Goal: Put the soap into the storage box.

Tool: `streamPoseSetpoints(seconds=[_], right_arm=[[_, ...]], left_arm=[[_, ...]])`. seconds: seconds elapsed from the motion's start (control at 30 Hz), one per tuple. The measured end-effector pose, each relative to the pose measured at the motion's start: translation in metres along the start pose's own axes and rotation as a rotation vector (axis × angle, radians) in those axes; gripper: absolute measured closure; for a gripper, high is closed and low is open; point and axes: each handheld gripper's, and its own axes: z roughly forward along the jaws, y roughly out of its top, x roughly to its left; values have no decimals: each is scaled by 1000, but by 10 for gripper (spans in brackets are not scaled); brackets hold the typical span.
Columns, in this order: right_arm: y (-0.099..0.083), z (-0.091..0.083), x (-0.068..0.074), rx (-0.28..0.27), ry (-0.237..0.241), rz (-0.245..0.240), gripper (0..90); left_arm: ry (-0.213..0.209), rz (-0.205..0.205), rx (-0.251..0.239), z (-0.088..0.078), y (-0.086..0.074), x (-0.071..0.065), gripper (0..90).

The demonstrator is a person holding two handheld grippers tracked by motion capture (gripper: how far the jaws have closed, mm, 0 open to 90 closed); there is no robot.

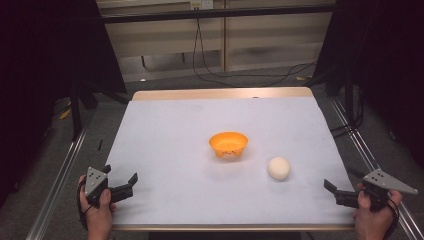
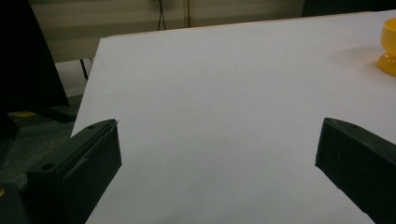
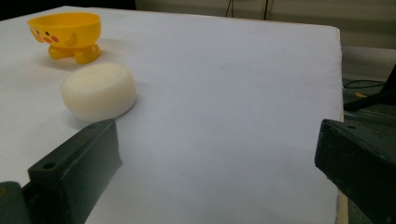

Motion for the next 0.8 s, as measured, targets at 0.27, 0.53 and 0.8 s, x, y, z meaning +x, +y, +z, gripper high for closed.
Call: streamPoseSetpoints(seconds=[0.27, 0.53, 0.8], right_arm=[[5, 8, 3, 100, 36, -31, 0], [13, 19, 5, 208, 71, -80, 0], [31, 34, 12, 315, 128, -155, 0]], left_arm=[[1, -5, 5, 1, 0, 0, 0], [1, 4, 17, 1, 1, 1, 0], [3, 8, 16, 1, 1, 1, 0]])
